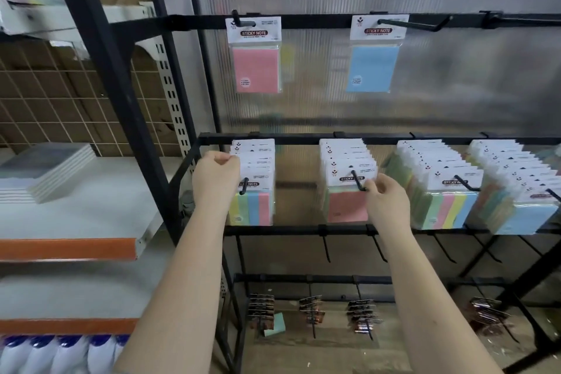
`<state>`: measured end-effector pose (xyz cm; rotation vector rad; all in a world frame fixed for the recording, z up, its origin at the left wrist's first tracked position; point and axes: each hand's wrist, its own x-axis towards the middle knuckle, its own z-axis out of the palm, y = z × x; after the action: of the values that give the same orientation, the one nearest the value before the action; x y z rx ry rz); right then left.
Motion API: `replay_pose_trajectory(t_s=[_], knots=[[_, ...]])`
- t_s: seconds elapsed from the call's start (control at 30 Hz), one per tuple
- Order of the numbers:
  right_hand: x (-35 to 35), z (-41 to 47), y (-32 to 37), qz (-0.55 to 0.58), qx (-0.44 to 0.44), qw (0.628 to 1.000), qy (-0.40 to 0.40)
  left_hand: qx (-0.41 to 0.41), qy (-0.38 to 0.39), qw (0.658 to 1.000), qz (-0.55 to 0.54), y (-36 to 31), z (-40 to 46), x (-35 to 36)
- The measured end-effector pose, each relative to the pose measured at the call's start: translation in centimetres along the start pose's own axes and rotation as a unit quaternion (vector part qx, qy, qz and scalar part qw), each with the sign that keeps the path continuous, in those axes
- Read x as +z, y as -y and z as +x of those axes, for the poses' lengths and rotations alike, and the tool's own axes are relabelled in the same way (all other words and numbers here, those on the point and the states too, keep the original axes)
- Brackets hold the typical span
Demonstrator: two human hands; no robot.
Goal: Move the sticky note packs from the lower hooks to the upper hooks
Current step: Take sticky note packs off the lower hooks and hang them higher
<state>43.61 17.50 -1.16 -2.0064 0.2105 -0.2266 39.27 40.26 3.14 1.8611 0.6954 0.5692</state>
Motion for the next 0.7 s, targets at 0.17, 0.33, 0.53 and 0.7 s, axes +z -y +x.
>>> replay_pose_trajectory(t_s=[0.17,0.33,0.53,0.7], knots=[[0.7,-0.5,-0.7,0.031,0.0,0.998,-0.051,0.005,-0.019,1.0,0.02,1.3,-0.3,0.0],[1.1,-0.4,-1.5,0.041,0.002,0.998,-0.049,0.005,-0.03,1.0,0.009,2.7,0.1,0.0],[0.6,-1.6,-0.9,0.061,-0.033,0.998,-0.005,-0.014,-0.018,1.0,0.021,3.8,0.0,0.3],[-0.3,-2.2,-0.3,0.073,-0.034,0.996,-0.034,-0.031,0.003,0.999,0.01,4.4,0.0,0.7]])
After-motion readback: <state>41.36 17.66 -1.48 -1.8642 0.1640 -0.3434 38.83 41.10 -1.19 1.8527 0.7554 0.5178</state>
